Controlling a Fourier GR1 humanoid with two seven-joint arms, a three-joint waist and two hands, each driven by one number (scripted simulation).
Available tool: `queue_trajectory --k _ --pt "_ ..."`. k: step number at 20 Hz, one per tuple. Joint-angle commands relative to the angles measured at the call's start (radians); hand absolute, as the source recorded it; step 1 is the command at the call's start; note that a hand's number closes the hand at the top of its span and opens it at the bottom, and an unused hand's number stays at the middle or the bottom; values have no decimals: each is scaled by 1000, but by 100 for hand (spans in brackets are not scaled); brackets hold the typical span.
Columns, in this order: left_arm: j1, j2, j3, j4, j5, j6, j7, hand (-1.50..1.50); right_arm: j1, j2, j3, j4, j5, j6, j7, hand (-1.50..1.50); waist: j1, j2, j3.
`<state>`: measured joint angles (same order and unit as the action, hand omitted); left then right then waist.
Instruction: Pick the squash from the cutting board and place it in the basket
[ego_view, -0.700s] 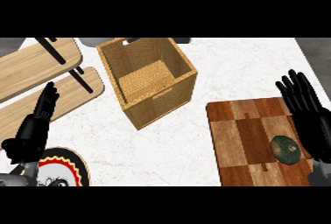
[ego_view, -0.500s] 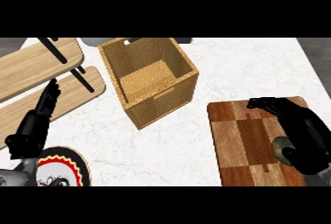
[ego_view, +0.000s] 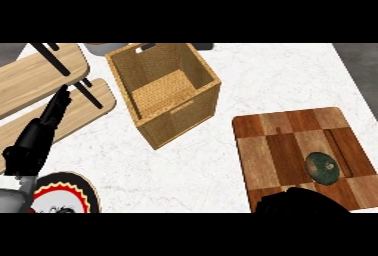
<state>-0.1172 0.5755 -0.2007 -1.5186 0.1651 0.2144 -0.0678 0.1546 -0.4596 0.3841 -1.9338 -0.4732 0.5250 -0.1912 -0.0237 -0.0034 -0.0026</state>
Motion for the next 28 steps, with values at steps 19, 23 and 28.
queue_trajectory --k 19,23,28 --pt "-89 11 13 -24 -1 -66 34 0 -372 -779 -428 -215 385 354 162 -150 38 7 0" --pt "-95 -15 31 -13 -9 -71 29 0 -360 -745 -381 -173 542 416 60 -150 31 6 3" --pt "-92 -58 20 -20 -55 -54 36 0 -444 -674 -259 -87 696 426 52 -150 42 8 3"
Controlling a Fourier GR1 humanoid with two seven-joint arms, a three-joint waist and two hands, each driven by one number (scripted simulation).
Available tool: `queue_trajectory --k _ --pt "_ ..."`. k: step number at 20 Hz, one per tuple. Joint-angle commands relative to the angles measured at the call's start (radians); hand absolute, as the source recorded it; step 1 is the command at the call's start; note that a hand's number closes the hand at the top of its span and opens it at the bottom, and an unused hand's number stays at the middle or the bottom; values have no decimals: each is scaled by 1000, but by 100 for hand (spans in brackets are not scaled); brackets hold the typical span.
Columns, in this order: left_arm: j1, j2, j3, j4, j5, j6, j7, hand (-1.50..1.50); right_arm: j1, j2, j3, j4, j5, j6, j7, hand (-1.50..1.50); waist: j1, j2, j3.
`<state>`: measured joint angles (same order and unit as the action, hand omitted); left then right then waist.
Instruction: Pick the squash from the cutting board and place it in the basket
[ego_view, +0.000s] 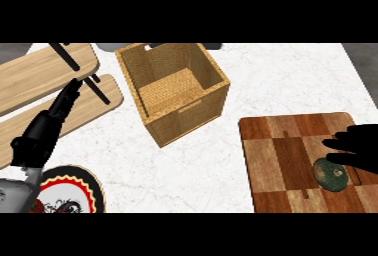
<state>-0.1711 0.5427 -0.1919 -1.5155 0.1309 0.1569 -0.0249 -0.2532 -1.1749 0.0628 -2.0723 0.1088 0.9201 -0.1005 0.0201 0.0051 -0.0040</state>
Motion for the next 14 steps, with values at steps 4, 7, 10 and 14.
queue_trajectory --k 4,7,10,14 --pt "2 -27 45 -15 -18 -19 -59 0 -13 61 75 117 230 0 -153 -150 -8 -2 5" --pt "-37 -77 9 35 -56 -7 -55 0 -48 94 182 195 348 -54 -211 -150 0 3 5" --pt "-51 -39 64 47 -33 -63 -48 0 -53 118 239 222 446 -93 -224 -150 -6 0 5" --pt "-70 -56 69 51 -51 -68 -30 0 -34 140 312 244 536 -126 -216 -150 -13 -2 4"
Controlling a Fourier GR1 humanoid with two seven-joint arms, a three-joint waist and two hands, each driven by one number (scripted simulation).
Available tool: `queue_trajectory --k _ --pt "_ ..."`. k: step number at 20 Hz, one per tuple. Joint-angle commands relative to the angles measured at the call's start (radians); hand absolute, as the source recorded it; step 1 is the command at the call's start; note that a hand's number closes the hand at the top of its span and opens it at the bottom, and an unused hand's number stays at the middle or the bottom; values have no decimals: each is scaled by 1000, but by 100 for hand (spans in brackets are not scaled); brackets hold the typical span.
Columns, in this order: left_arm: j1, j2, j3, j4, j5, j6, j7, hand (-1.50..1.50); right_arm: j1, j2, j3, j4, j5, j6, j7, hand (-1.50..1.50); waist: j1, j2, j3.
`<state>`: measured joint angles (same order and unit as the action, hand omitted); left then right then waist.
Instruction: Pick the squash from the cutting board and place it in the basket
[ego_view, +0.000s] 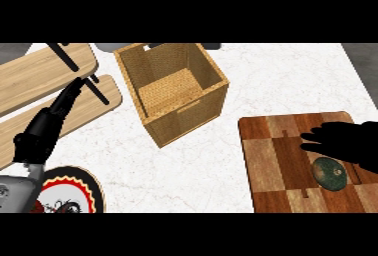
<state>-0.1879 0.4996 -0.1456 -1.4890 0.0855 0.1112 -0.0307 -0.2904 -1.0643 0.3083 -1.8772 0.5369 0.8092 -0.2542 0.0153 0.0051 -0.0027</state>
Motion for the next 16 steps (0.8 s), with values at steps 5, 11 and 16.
queue_trajectory --k 5,11,16 --pt "-6 -24 38 -12 -31 -18 -20 0 66 65 112 131 225 -124 -104 -150 -12 -4 3" --pt "-35 -32 89 -13 -21 -60 3 0 102 90 94 163 296 -183 -168 -150 -20 -6 3" --pt "-18 -95 63 5 -84 -40 -32 0 25 127 60 272 340 -174 -255 -150 -16 -5 3"
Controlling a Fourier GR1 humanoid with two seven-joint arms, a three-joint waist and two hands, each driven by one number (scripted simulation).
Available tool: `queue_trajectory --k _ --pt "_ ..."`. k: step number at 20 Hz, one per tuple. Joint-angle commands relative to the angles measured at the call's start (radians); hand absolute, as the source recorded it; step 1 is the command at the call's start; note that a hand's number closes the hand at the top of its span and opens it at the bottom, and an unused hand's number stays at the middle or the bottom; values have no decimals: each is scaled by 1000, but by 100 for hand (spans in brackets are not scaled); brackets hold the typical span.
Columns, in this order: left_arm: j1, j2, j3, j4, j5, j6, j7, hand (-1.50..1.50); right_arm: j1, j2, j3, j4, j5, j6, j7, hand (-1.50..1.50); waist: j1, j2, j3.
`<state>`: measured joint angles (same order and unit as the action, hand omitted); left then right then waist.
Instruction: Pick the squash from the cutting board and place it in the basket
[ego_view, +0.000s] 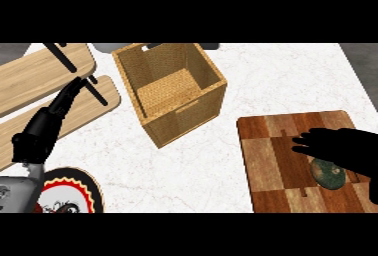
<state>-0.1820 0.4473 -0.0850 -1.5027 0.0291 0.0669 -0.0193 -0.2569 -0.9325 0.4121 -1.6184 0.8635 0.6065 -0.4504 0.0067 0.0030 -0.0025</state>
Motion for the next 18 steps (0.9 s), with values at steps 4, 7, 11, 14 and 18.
queue_trajectory --k 4,7,11,14,18 --pt "28 -28 26 -78 -24 -13 1 0 19 32 -34 131 101 -109 -126 -150 -2 -3 3" --pt "-45 -76 7 -2 -68 -3 7 0 24 103 -25 118 133 -109 -106 -150 -8 -3 3" --pt "-45 -58 64 -48 -43 -43 41 0 57 118 -59 118 148 -90 -130 -150 -8 -3 2" --pt "-29 -73 61 -42 -76 -52 29 0 94 145 -86 127 173 -129 -147 -150 -10 -4 2" --pt "-5 -89 75 -72 -95 -58 15 0 109 172 -77 176 240 -160 -169 -150 -8 -3 3"
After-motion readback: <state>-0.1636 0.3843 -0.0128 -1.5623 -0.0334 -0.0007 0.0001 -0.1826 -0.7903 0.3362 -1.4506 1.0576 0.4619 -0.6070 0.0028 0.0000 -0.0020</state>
